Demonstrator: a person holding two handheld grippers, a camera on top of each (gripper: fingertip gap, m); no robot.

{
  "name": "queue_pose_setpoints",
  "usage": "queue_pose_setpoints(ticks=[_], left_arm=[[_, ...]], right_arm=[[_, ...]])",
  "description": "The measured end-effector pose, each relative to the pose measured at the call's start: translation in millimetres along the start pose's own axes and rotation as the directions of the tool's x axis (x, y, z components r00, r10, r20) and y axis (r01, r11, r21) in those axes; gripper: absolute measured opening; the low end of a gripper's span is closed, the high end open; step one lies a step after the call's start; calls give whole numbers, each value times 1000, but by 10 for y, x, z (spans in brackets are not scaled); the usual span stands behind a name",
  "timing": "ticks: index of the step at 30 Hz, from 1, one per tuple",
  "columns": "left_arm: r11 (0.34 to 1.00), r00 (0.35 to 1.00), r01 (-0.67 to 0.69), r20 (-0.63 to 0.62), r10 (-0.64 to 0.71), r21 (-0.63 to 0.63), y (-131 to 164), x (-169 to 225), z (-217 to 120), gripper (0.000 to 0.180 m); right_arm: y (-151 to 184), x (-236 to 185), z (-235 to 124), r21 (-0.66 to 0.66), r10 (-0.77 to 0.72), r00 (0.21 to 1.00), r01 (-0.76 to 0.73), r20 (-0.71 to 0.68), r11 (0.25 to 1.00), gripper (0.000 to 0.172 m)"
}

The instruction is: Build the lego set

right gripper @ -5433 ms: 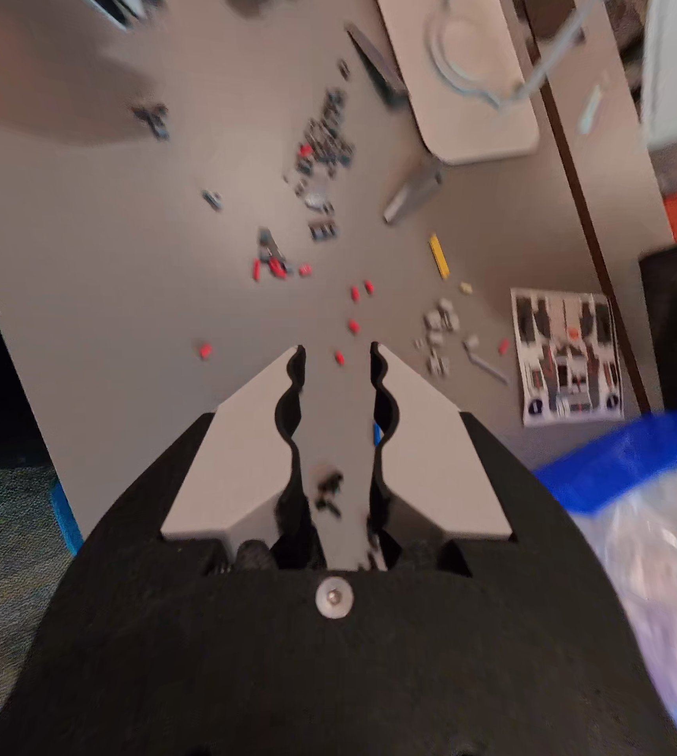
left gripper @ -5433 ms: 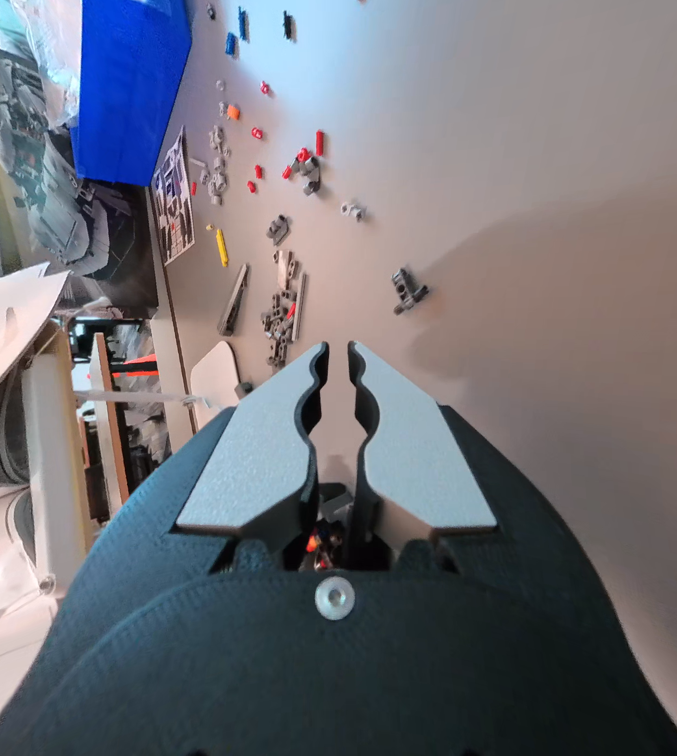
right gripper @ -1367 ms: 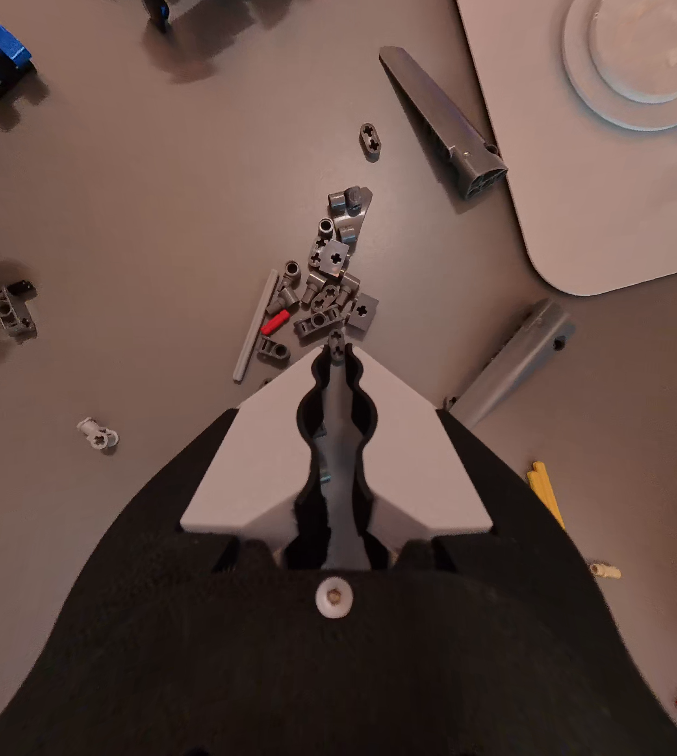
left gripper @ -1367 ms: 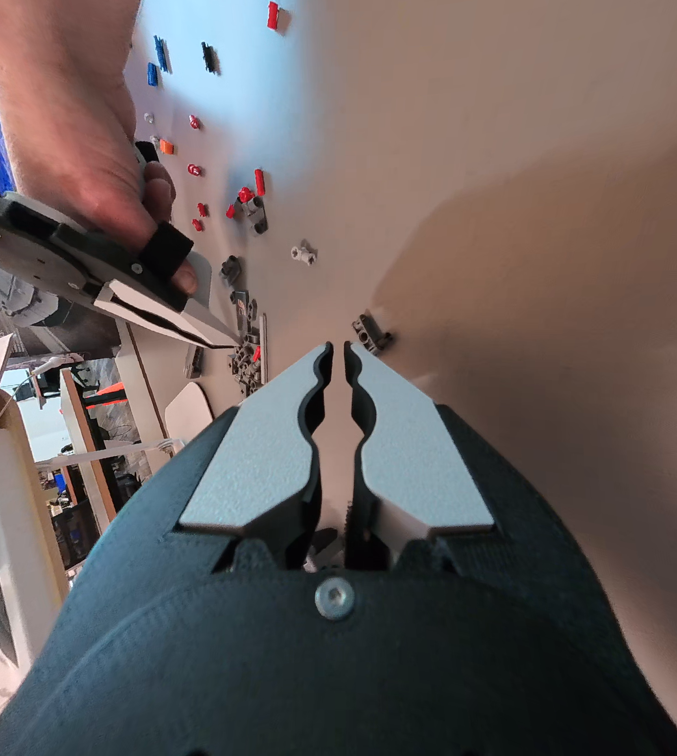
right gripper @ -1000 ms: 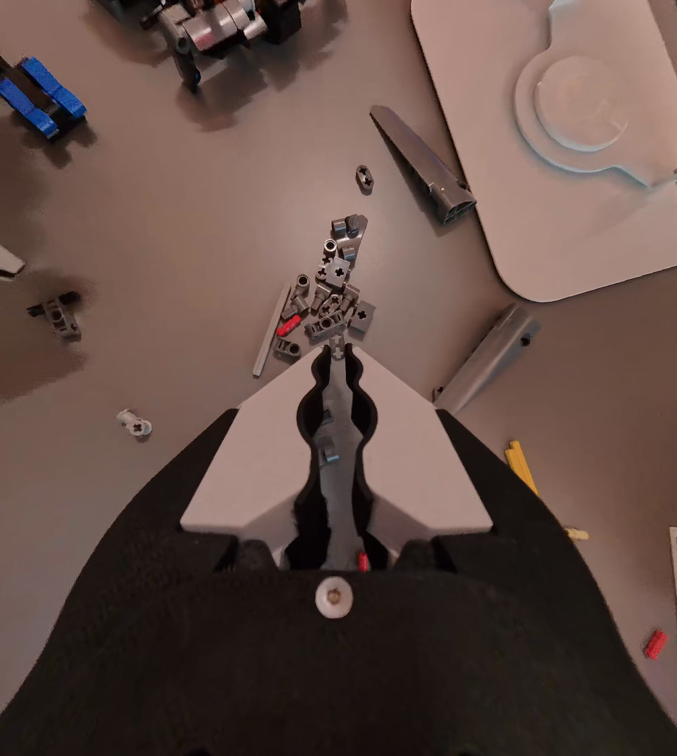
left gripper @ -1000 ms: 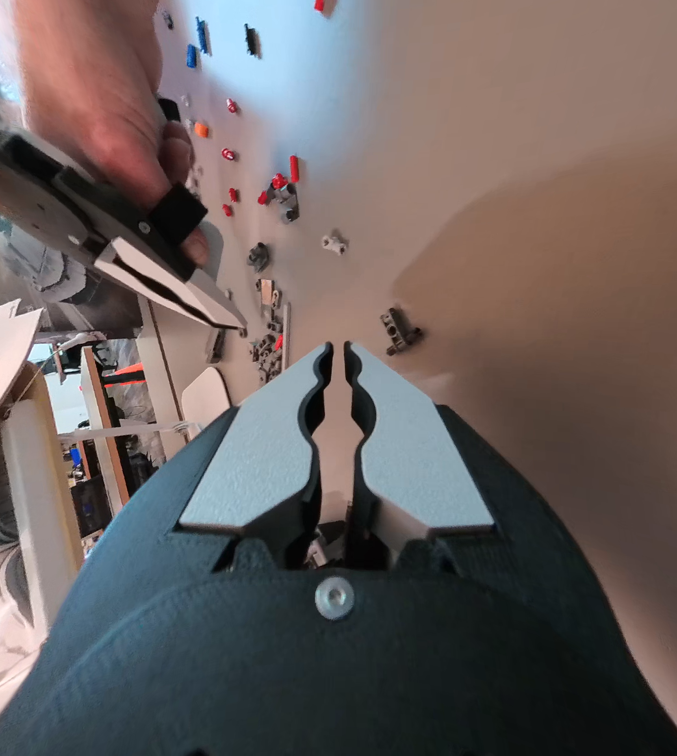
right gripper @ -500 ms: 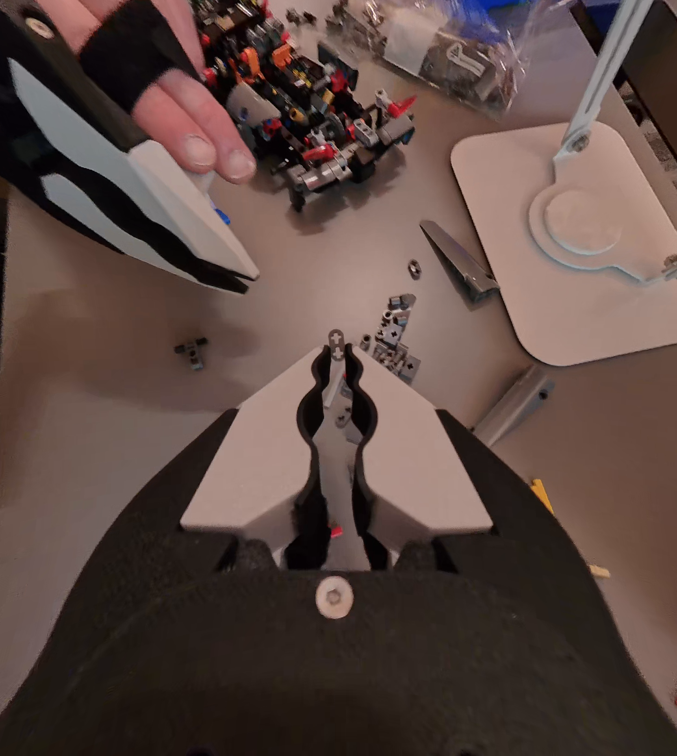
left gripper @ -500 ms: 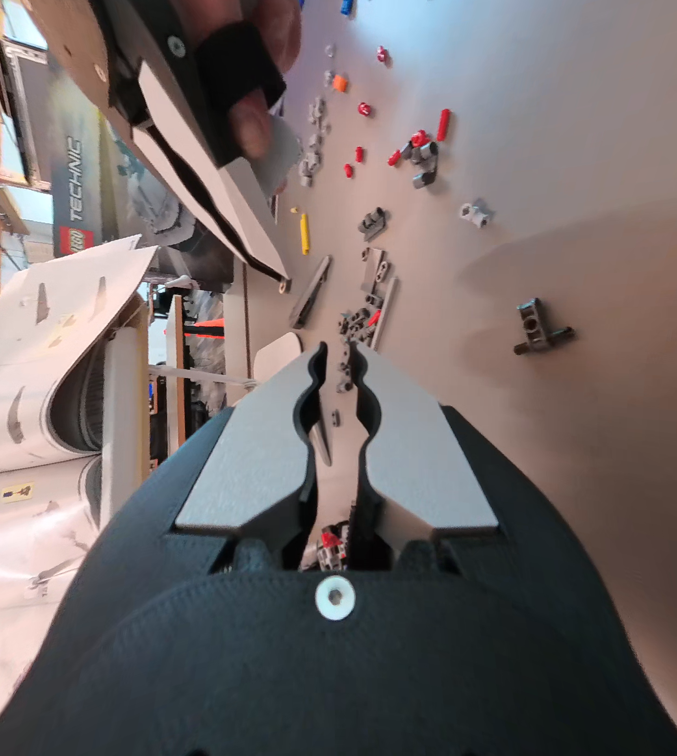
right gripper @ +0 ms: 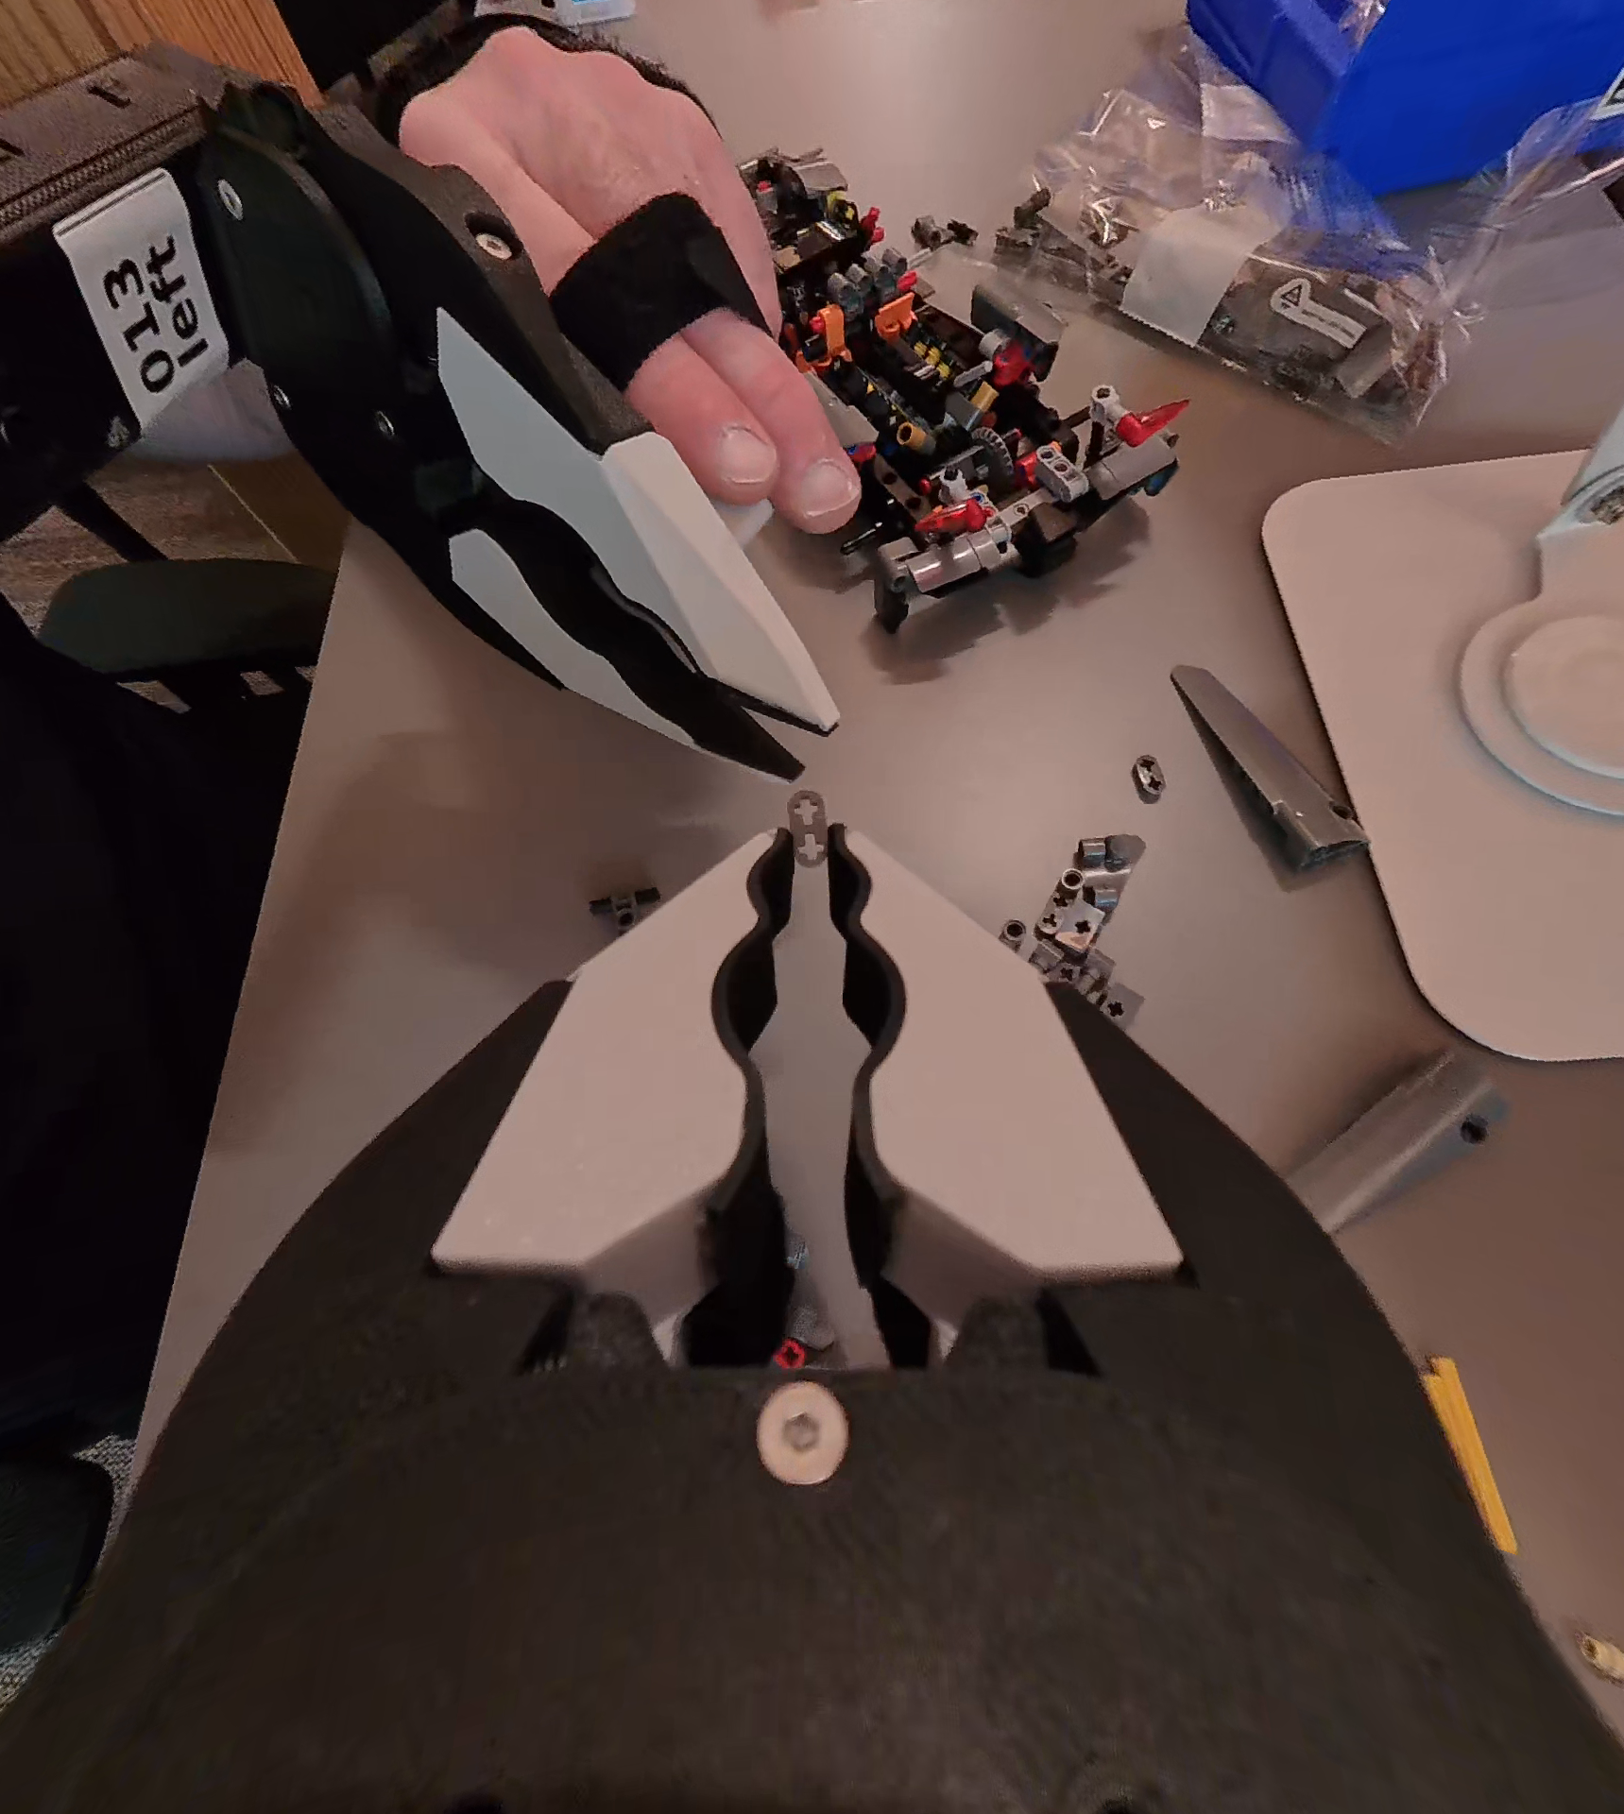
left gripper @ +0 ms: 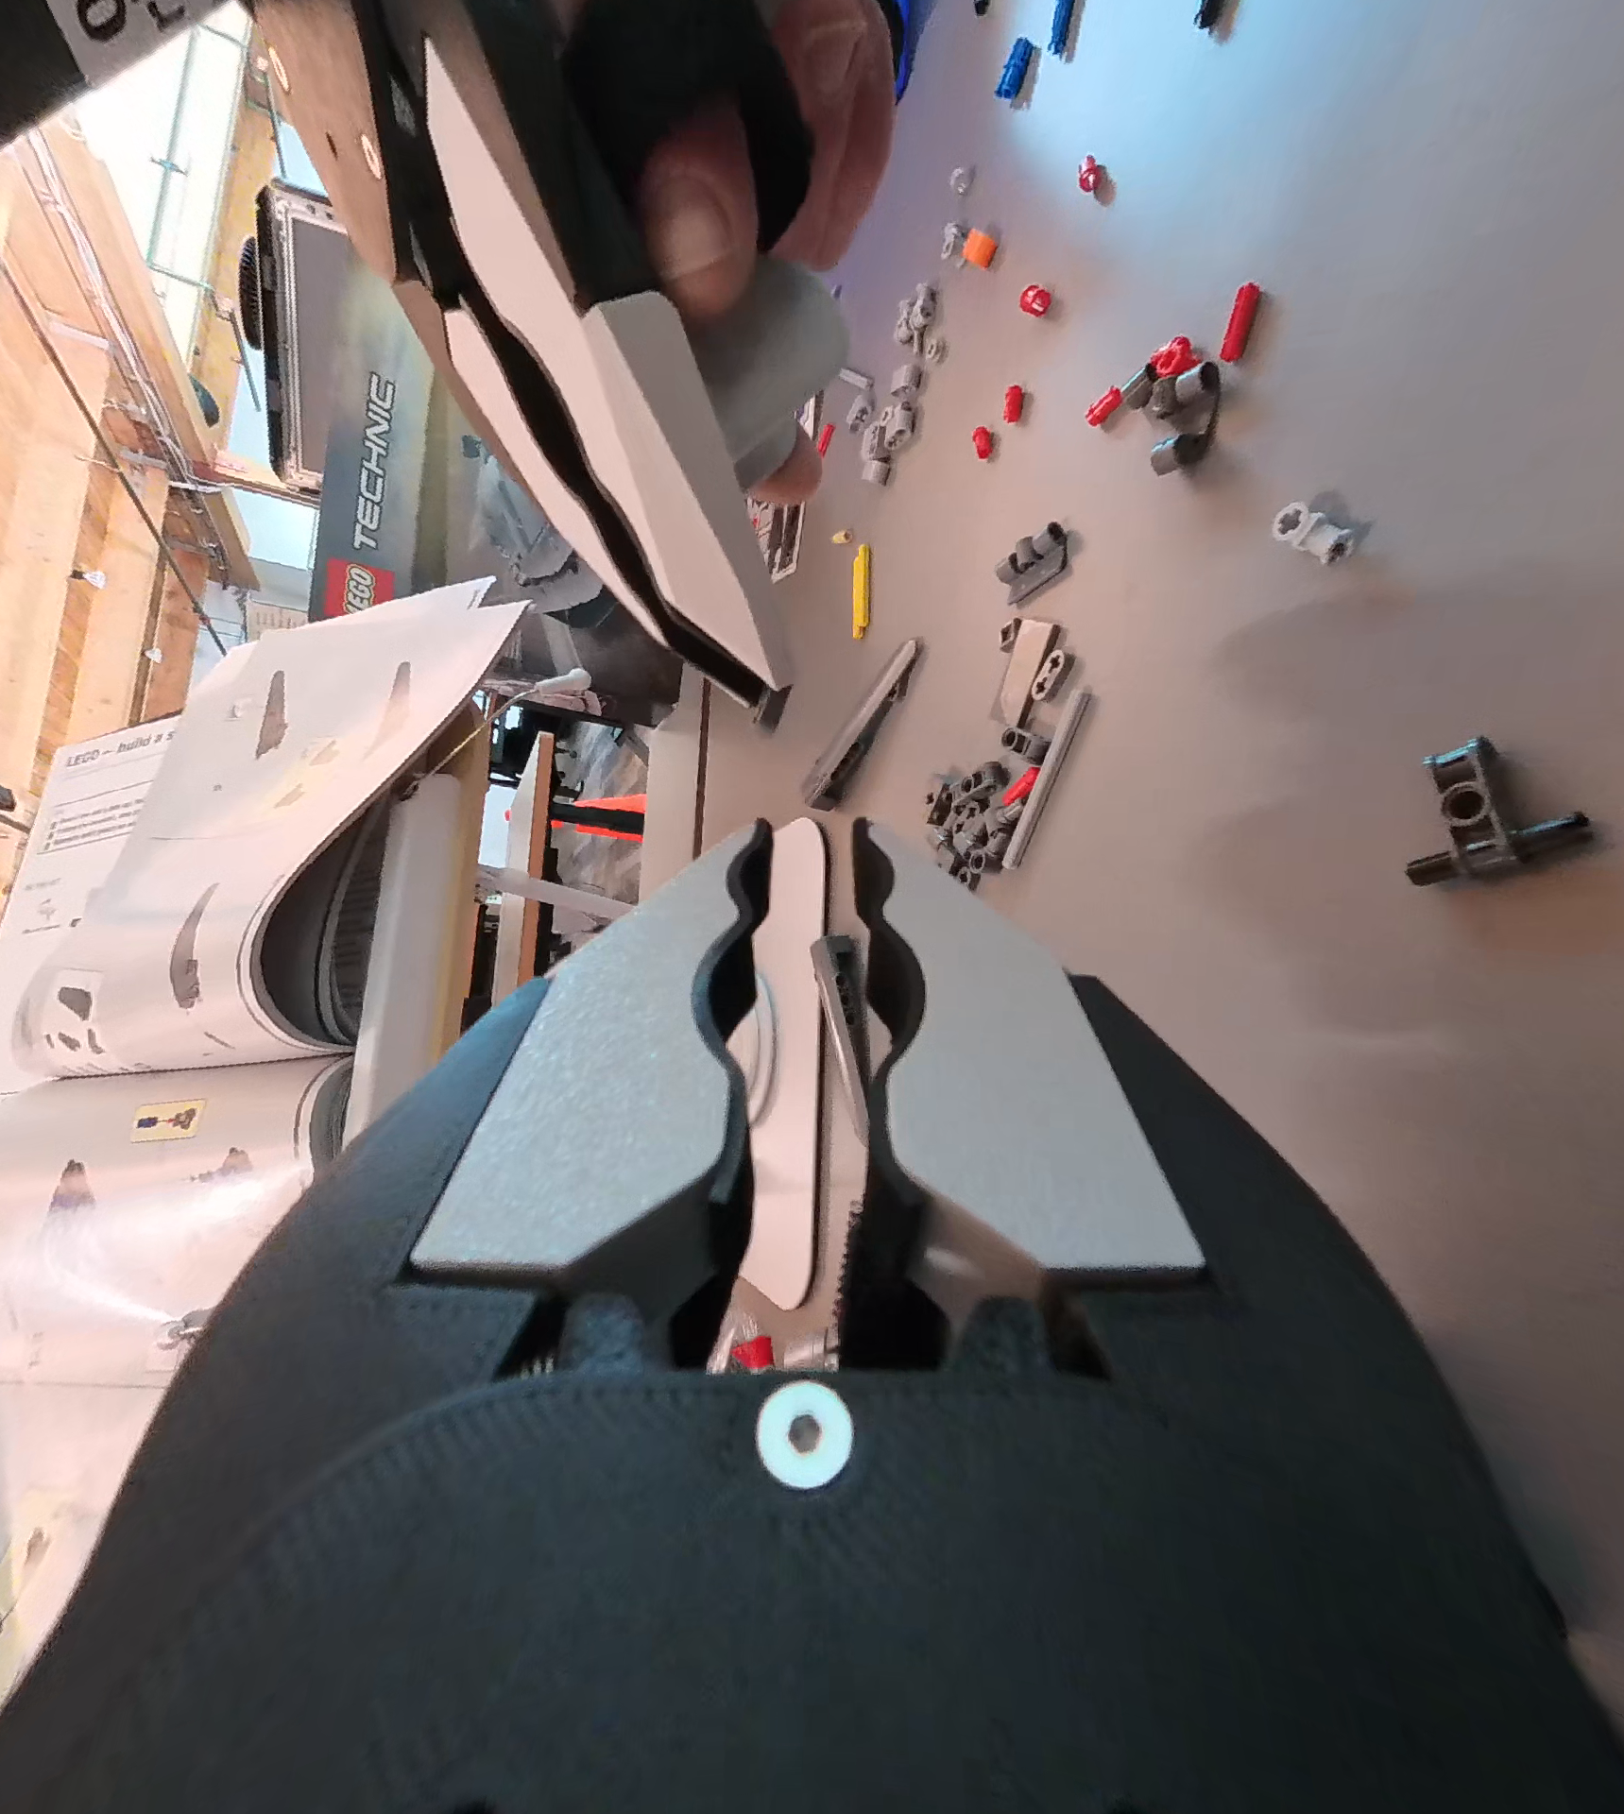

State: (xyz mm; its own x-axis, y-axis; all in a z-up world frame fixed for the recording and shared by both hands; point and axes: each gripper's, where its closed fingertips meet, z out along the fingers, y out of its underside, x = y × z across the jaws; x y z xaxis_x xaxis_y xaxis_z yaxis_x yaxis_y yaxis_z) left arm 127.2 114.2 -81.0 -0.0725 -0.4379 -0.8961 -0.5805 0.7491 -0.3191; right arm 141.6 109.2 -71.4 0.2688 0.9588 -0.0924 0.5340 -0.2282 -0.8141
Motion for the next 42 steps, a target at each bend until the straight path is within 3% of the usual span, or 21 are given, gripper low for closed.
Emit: queue_pose_setpoints(ticks=[1,31,42], left_arm=[[1000,1000,-1,3,1,4,-5,-4,0,14],[986,990,99,84,-111,134,-105,-211,-59,8],[982,999,22,43,-30,188,-218,-116,-135,10]], right_arm=[[-3,-6,5,1,1,1000,-1,6,1000,5],[-110,-166,22,85,5,994,-14,114,996,5],[-73,-223,19,72,25,985,-38,171,997,5]])
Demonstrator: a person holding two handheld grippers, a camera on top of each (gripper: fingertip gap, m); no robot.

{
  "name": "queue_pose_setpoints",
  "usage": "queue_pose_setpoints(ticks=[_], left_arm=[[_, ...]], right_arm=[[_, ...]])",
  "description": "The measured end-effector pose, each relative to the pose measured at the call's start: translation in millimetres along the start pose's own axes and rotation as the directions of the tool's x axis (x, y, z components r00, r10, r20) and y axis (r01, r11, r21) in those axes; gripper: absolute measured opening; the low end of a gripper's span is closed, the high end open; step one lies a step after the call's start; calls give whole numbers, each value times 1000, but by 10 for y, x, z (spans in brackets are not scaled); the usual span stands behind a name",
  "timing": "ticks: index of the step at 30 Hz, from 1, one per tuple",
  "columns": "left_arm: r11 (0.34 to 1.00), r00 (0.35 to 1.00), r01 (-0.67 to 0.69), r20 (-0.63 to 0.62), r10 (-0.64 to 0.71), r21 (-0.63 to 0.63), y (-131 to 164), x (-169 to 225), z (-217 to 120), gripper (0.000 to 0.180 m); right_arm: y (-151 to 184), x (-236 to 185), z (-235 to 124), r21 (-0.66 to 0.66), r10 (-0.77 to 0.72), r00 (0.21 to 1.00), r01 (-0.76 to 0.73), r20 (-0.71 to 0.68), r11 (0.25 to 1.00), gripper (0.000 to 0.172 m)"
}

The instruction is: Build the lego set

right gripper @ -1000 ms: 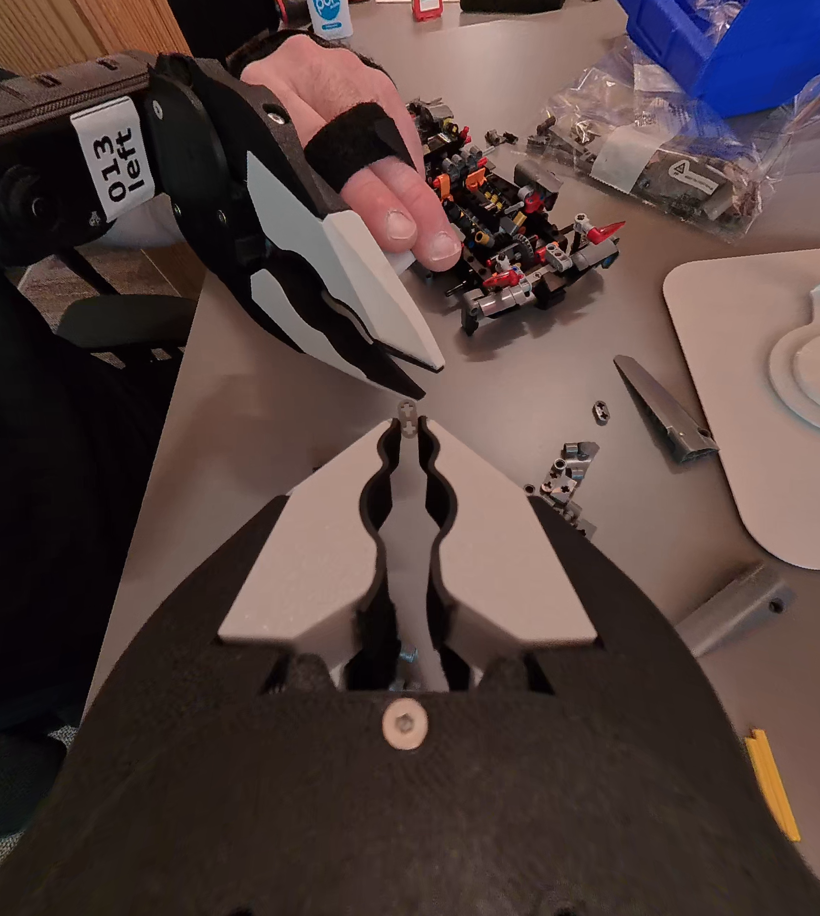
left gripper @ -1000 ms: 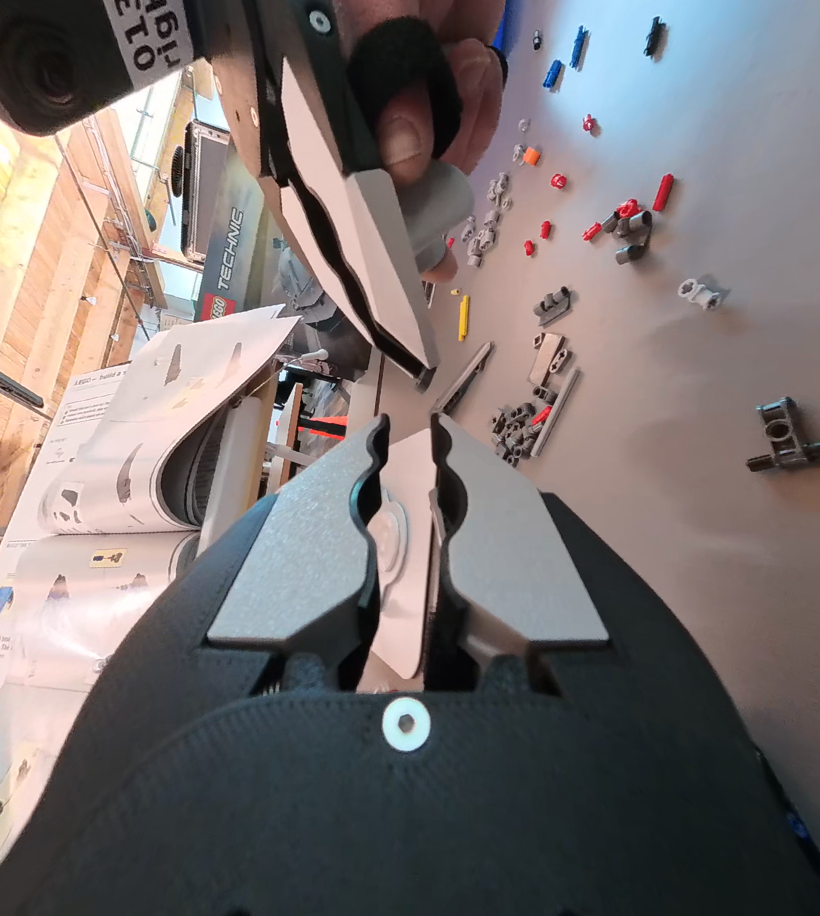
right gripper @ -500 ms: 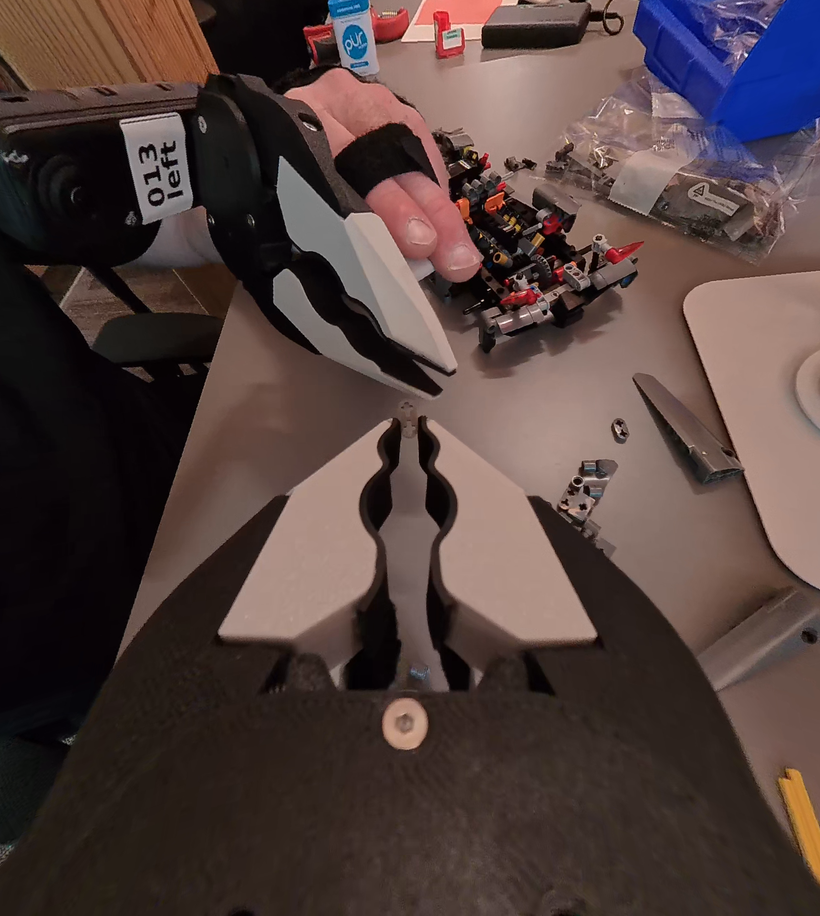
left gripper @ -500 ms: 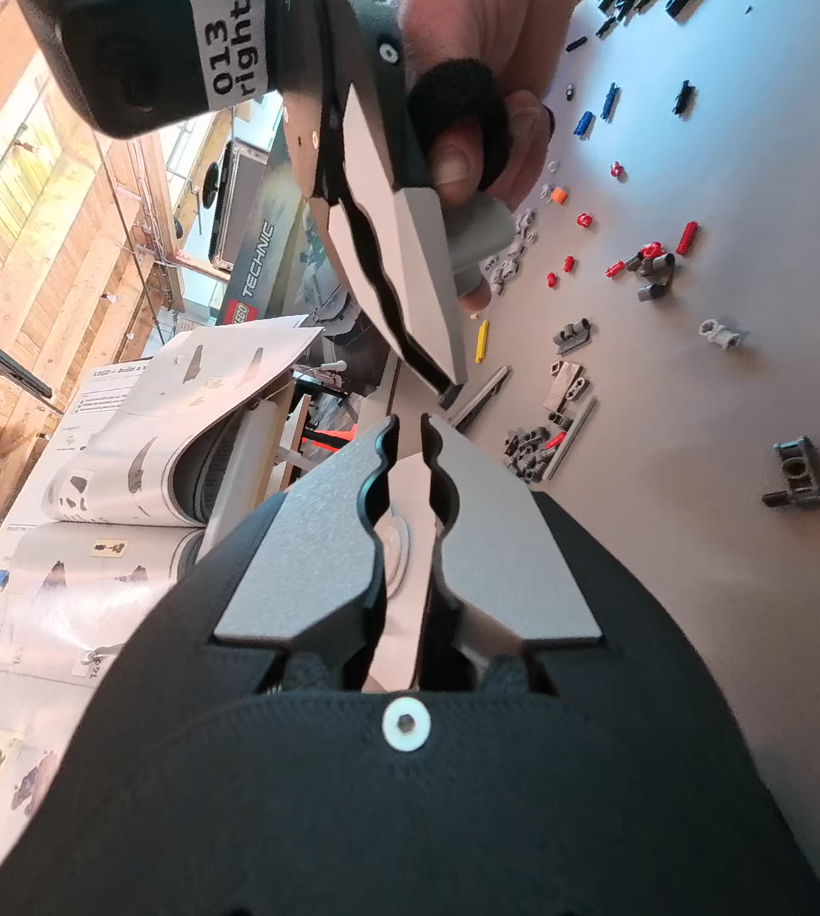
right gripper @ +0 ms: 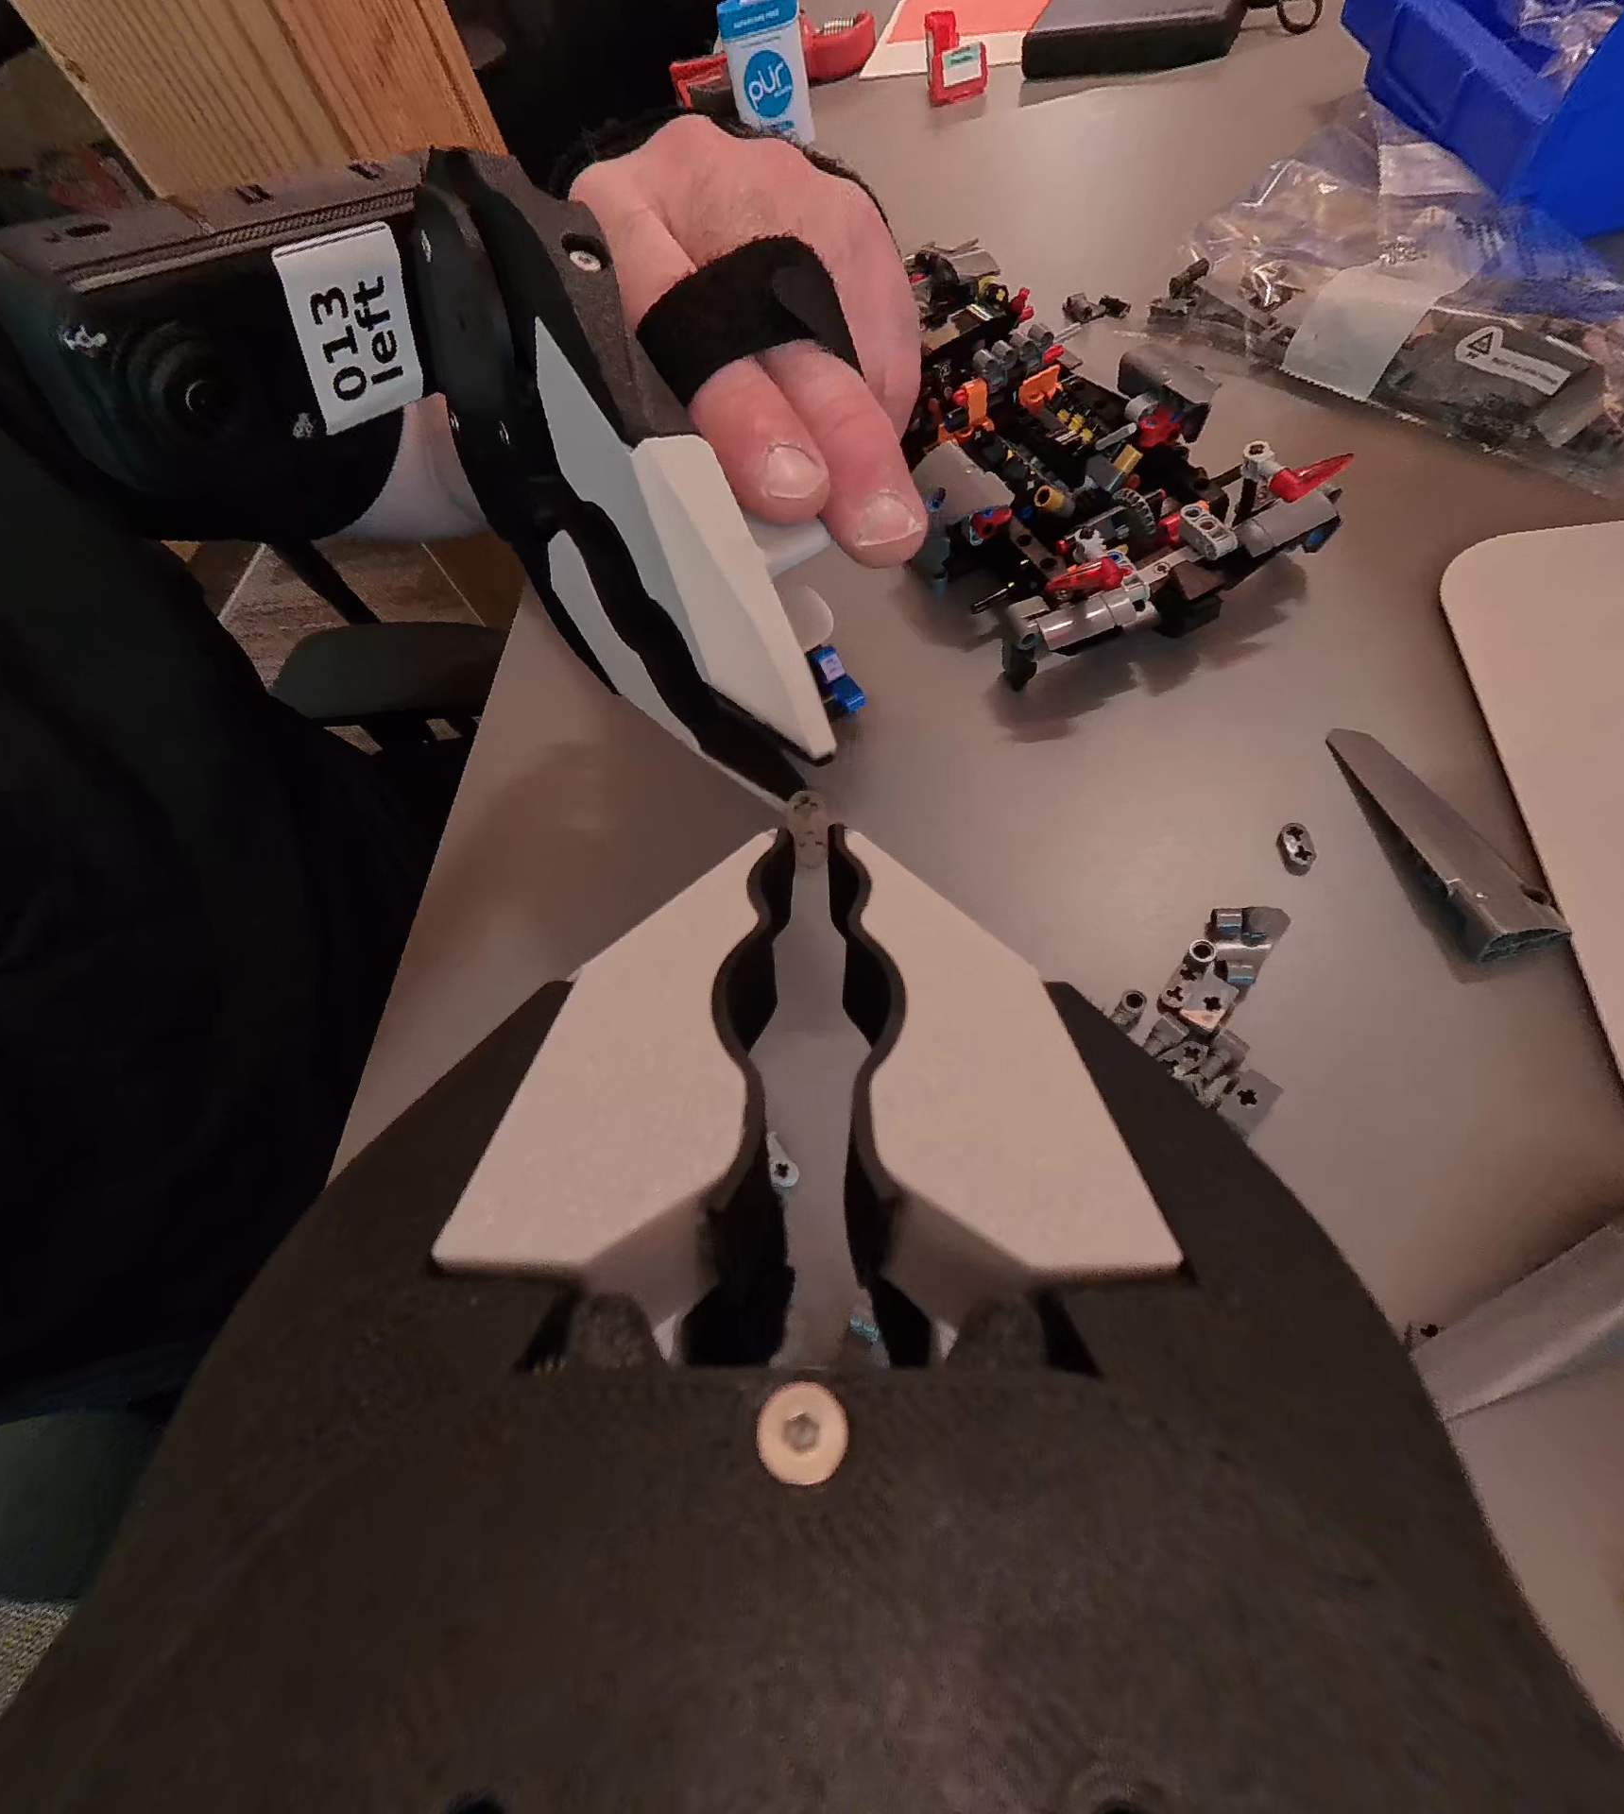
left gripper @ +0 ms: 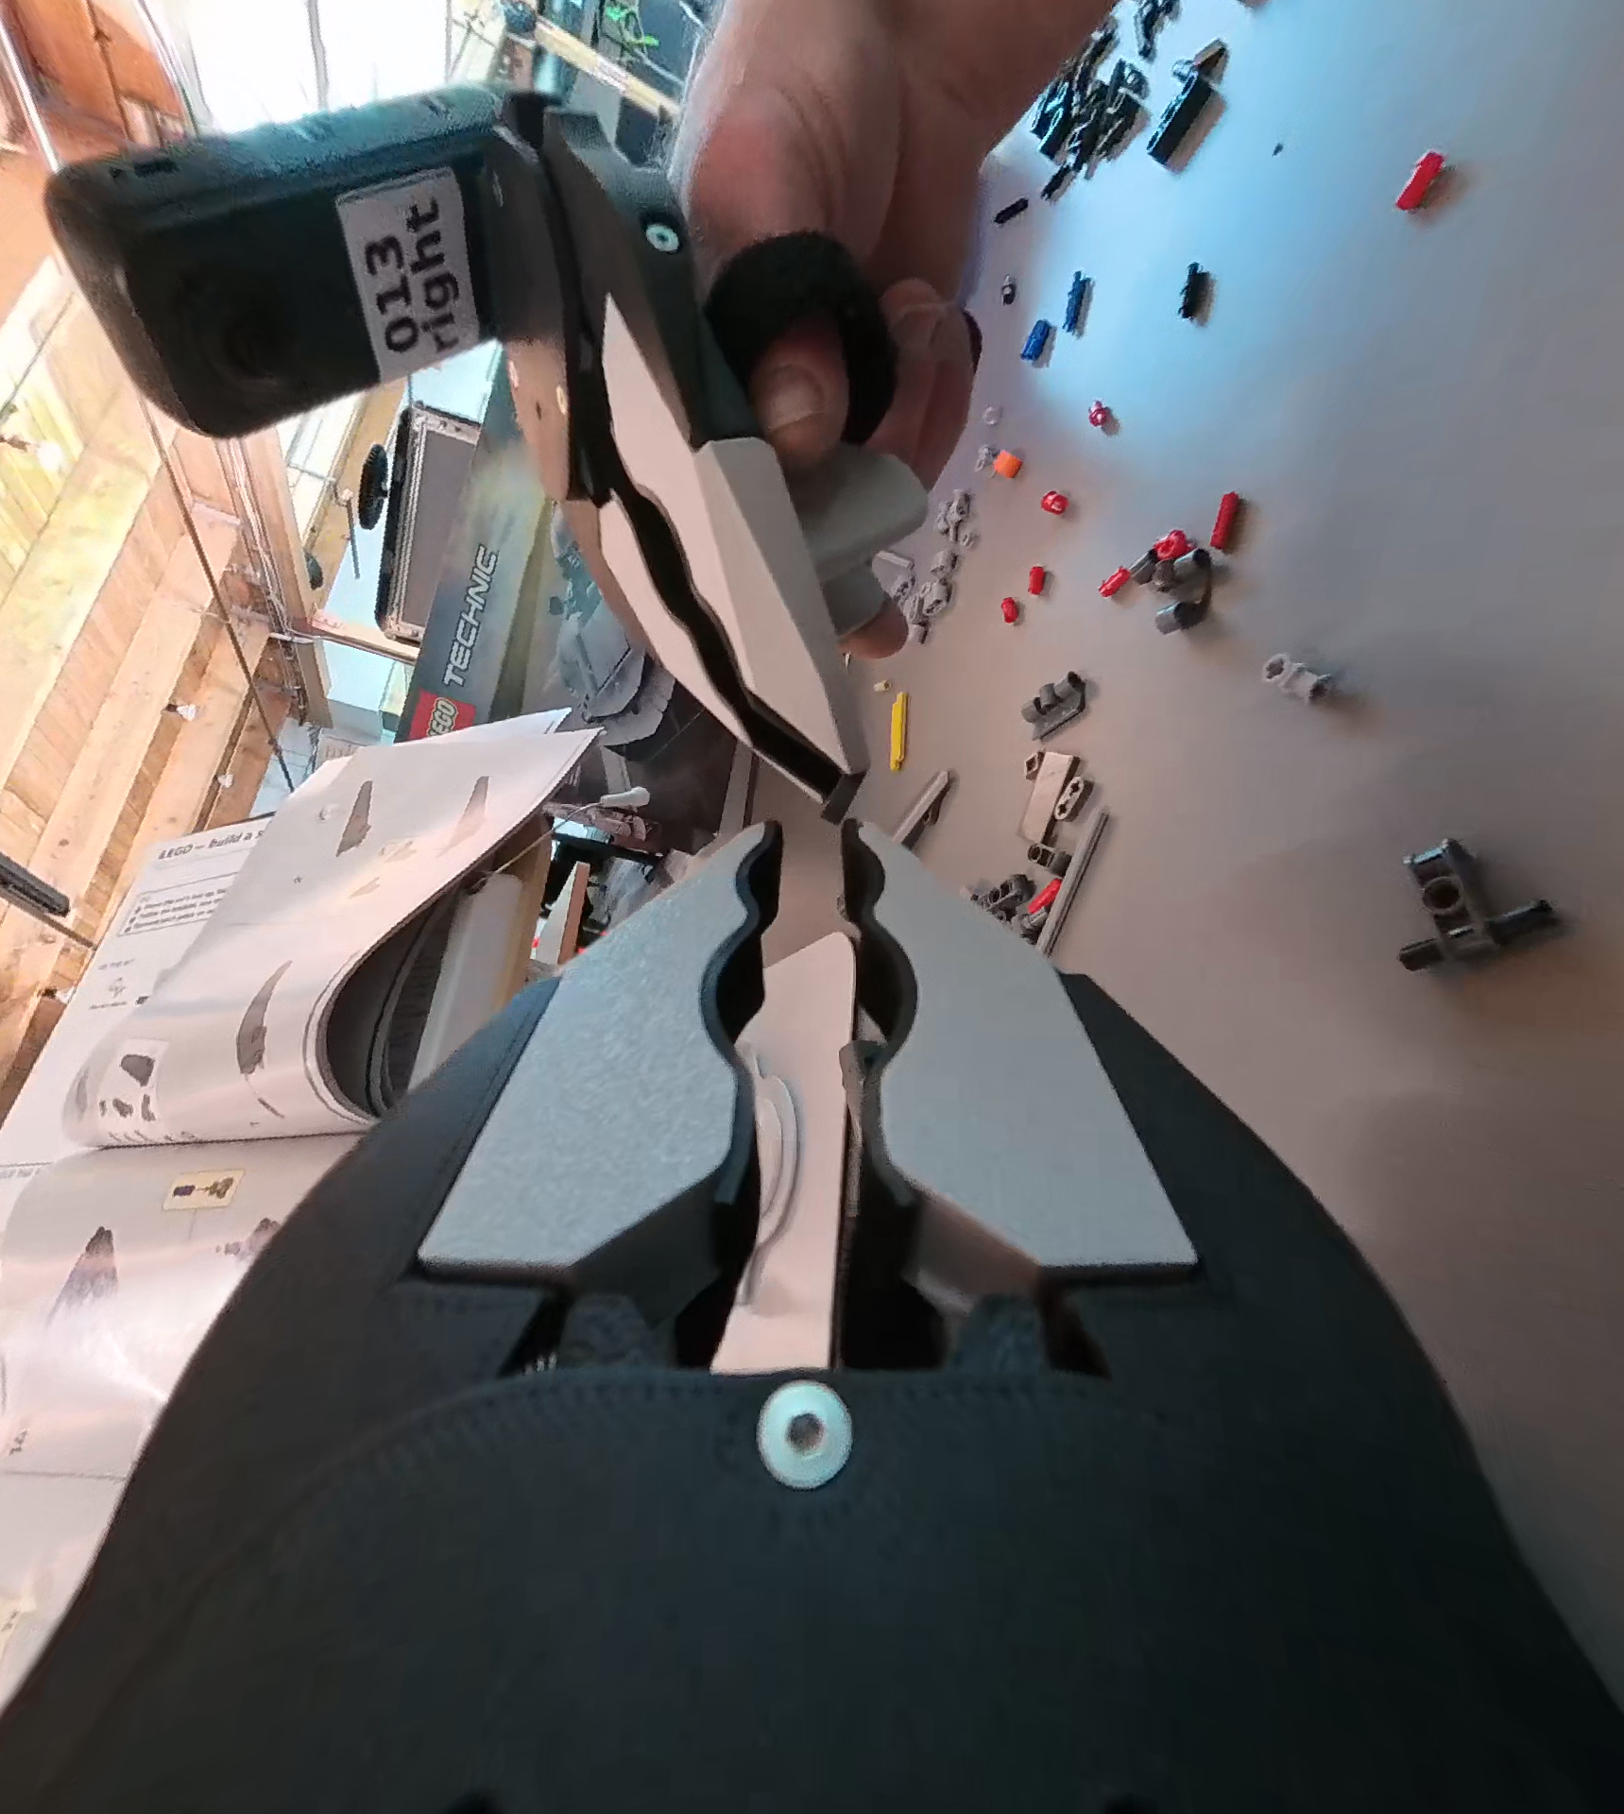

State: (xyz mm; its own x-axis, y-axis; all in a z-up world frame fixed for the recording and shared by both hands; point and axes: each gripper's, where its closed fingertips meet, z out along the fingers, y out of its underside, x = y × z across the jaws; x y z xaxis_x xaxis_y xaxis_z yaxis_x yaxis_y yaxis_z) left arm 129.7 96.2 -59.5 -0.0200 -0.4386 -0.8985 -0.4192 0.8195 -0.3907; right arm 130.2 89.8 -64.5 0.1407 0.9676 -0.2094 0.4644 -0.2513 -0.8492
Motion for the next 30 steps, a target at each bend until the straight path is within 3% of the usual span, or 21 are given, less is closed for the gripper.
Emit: queue_pose_setpoints(ticks=[11,13,21,30], left_arm=[[997,997,-73,-37,73,-9,-37,145,32,3],[997,997,-69,-33,68,-24,-15,129,39,2],[967,982,177,-37,-187,-186,322,15,141,1],[923,956,272,-34,-292,-271,497,24,173,1]], right_arm=[[25,-10,62,-14,36,999,-36,19,999,5],[12,50,52,-7,14,999,-14,-35,1000,13],[67,365,-3,-131,-184,923,147,-338,980,18],[93,390,31,-231,-278,863,194,-422,953,17]])
